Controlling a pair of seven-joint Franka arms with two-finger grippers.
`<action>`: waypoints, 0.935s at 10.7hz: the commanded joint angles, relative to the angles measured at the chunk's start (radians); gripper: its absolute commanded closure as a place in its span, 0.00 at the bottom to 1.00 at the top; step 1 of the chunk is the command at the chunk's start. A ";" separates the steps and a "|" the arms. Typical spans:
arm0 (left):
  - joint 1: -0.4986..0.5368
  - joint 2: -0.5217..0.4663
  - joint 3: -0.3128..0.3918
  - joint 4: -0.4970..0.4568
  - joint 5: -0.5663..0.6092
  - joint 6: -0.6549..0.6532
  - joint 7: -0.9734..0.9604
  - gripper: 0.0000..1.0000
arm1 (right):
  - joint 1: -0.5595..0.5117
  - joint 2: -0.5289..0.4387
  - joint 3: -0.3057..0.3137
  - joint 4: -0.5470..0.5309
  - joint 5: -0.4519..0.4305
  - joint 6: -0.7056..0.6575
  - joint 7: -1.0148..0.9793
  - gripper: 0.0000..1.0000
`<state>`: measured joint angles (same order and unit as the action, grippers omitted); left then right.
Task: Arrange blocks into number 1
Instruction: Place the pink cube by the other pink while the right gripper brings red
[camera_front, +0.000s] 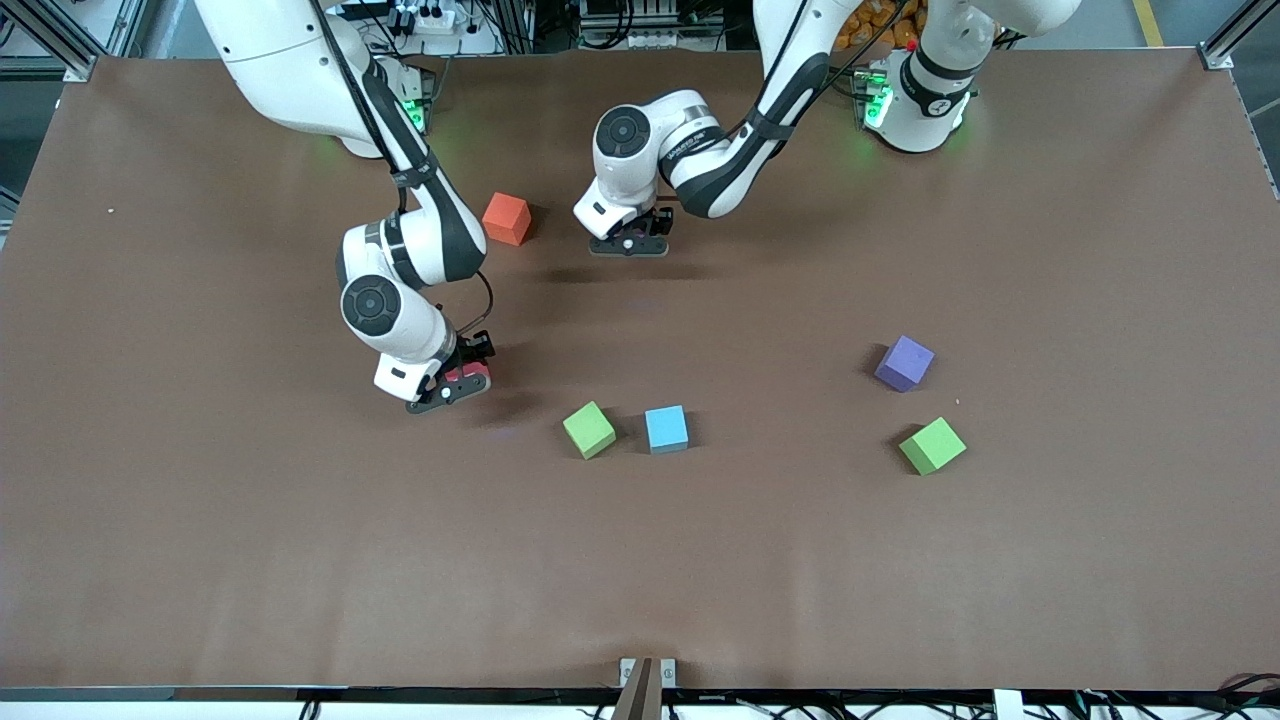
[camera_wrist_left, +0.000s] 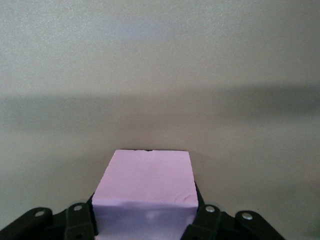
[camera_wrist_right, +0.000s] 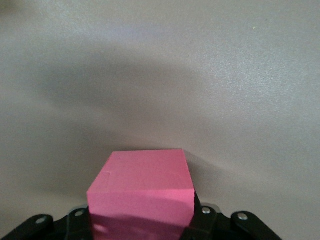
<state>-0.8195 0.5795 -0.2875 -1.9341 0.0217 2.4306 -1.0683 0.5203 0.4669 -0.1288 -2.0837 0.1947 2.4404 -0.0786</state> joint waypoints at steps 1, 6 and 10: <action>-0.004 -0.023 -0.001 -0.026 -0.012 -0.008 -0.032 1.00 | 0.044 -0.037 0.002 -0.027 0.015 -0.001 0.100 0.99; -0.004 -0.021 -0.012 -0.020 -0.014 -0.007 -0.068 1.00 | 0.058 -0.057 0.000 -0.024 0.015 -0.004 0.102 0.99; -0.018 -0.017 -0.021 -0.007 -0.002 -0.007 -0.172 0.00 | 0.056 -0.065 0.002 -0.022 0.015 -0.004 0.103 0.99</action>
<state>-0.8220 0.5786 -0.3026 -1.9389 0.0217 2.4306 -1.1710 0.5786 0.4397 -0.1291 -2.0837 0.1947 2.4401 0.0164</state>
